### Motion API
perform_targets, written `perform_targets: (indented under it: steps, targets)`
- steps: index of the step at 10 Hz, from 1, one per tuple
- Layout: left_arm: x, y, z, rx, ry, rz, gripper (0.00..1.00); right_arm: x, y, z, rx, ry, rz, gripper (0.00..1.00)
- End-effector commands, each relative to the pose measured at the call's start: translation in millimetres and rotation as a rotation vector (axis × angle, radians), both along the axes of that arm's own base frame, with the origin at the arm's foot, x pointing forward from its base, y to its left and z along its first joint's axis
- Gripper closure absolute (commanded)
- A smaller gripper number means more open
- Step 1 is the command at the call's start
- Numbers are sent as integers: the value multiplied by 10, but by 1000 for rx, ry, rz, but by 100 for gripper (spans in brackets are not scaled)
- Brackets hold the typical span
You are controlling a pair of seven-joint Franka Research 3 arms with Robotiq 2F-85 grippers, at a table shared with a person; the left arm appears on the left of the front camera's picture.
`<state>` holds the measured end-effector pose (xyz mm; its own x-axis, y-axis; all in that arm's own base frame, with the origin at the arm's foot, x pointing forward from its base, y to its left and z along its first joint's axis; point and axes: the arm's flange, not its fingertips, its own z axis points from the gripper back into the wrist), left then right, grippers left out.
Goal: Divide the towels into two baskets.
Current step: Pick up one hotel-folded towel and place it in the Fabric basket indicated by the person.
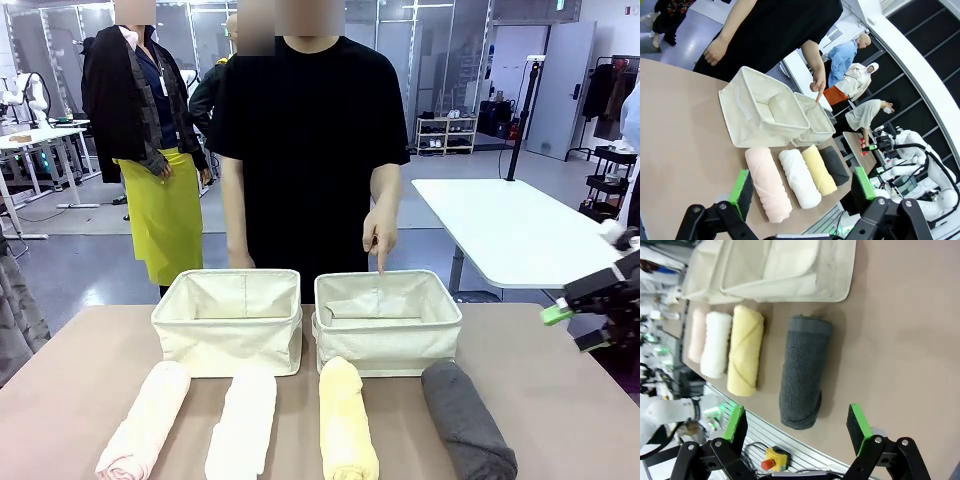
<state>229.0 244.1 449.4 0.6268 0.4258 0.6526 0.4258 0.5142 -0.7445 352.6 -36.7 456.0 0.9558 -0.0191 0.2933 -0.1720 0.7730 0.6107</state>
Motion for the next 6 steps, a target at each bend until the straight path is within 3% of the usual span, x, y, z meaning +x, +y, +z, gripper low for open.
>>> perform_targets:
  steps: [1,3,6]
  targets:
    - [-27,4,18,-2,-10,-3,0,-137,351,-216,-156,10,19,0]
    - [-27,4,18,-2,-10,-3,0,-120,724,-329,-276,2,52,0]
    - [-27,4,18,-2,-10,-3,0,-130,1220,-527,-367,50,86,0]
